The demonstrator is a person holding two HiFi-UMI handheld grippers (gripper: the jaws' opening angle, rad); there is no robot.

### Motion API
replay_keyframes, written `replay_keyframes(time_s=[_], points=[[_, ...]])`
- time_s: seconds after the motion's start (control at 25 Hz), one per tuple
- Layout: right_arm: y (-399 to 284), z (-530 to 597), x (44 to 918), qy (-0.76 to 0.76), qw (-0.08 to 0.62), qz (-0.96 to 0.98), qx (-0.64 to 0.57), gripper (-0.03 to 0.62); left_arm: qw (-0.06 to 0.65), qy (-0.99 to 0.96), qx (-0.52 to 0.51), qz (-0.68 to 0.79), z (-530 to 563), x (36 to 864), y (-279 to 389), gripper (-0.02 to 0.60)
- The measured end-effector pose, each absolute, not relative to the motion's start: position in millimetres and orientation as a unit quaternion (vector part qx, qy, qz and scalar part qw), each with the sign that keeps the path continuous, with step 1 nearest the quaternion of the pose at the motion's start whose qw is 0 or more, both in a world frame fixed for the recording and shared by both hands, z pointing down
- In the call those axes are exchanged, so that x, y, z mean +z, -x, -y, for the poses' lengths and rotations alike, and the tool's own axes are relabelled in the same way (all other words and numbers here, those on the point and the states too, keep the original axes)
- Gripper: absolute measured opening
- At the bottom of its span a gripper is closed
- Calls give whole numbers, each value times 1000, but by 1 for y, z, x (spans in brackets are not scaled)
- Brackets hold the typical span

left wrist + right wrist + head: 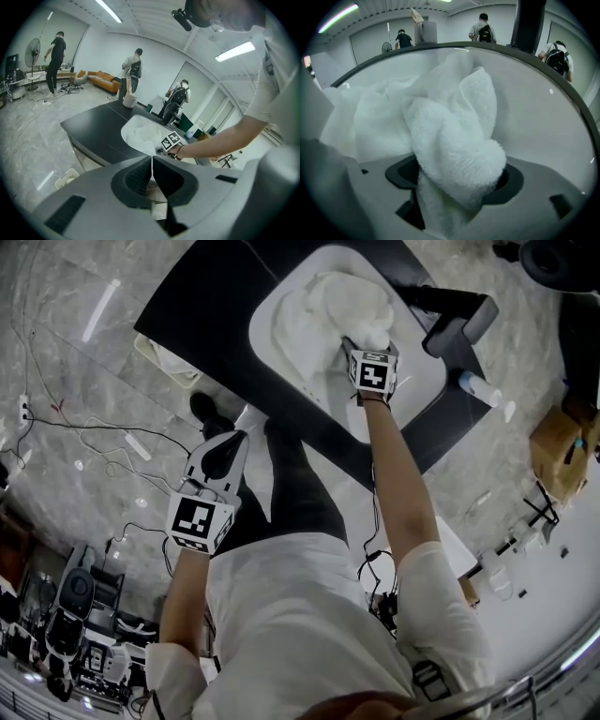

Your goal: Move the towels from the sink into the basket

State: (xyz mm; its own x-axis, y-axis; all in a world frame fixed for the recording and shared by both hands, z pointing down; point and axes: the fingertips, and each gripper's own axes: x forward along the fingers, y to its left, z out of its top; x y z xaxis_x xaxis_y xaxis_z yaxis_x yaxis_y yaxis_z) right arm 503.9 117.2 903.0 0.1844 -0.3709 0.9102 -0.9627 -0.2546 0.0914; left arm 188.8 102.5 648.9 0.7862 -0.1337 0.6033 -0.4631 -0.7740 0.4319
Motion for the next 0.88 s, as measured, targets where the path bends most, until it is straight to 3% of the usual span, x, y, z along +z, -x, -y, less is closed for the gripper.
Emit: replay_keyframes(time_s=[0.28,0.4,0.88], points=[[-494,-131,893,-660,359,482,451,233,285,-900,281,171,-105,634,-170,9],[-476,-146,884,-637,345,495,480,200,281,-903,277,171,-110,619,-161,9],[-426,-172,729,-660,305,553,406,178,228,-926,257,159,-96,530,-133,9]])
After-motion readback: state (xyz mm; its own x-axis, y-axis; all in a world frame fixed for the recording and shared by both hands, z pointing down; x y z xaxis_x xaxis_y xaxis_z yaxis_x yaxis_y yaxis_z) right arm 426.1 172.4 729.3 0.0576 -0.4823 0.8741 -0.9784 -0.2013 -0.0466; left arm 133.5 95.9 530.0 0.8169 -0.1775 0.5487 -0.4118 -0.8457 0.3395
